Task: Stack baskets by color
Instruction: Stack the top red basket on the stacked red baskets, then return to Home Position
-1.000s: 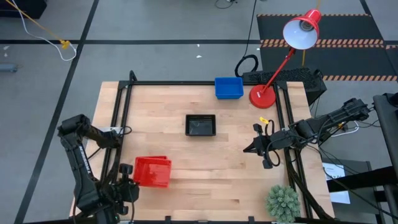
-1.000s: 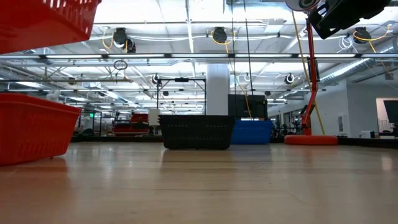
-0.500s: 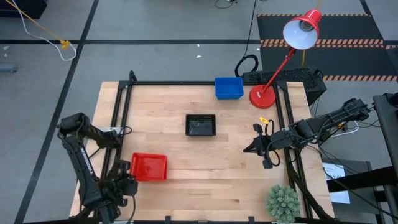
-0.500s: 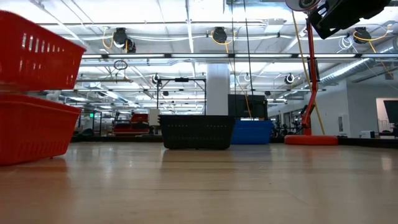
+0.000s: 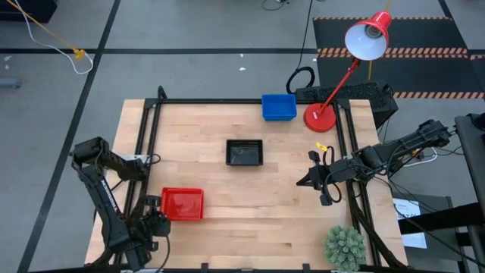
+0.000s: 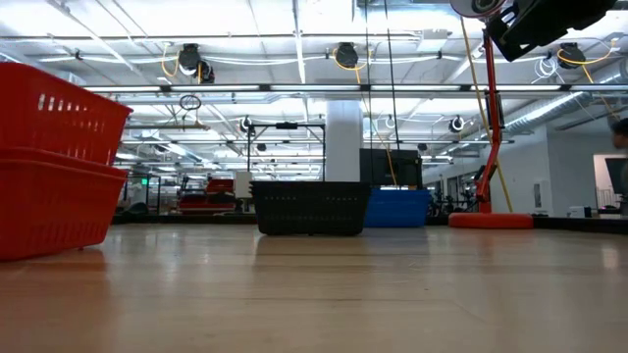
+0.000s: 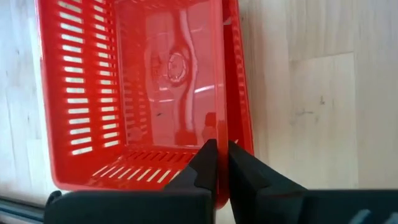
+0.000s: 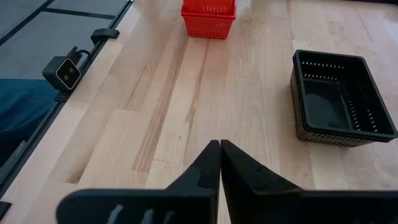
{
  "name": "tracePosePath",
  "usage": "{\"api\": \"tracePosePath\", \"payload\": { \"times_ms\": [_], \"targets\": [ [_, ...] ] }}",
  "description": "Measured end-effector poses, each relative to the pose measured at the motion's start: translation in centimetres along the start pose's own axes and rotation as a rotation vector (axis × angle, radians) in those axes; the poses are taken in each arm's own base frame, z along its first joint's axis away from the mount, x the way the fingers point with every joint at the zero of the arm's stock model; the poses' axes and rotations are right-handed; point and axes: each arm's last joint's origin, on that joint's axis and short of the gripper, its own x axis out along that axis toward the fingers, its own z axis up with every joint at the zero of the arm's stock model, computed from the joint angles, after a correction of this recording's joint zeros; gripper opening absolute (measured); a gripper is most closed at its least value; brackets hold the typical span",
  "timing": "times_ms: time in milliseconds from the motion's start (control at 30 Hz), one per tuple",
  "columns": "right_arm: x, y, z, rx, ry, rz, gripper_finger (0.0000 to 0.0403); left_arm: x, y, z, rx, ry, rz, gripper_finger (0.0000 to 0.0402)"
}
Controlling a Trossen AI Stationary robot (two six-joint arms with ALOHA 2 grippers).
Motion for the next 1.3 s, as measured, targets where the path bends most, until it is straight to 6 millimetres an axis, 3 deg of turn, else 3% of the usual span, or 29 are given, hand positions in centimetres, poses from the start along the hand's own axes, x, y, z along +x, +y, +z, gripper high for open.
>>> {"api": "tracePosePath", "payload": {
  "times_ms": [533,833,1067,1300],
  "targets": [
    [0.0,0.0,0.0,0.000,0.000,0.000,0.0006,0.3,0.3,0.4,-0.033,0.007,0.008,0.0141],
    [0.0,0.0,0.0,0.001,-0.003,0.000,0.0006,-1.0,1.0,1.4,-0.094,-0.015,-0.039,0.0209],
    [0.0,0.0,0.2,-0.040,-0.019,-0.002,0.0006,-3.4,4.5,3.2,-0.190,-0.128,-0.097,0.0211],
    [0.0,0.0,0.8,-0.099,-0.087,-0.017,0.0006,-4.6,10.3,5.8,-0.149,-0.414,0.073,0.0196]
  ]
}}
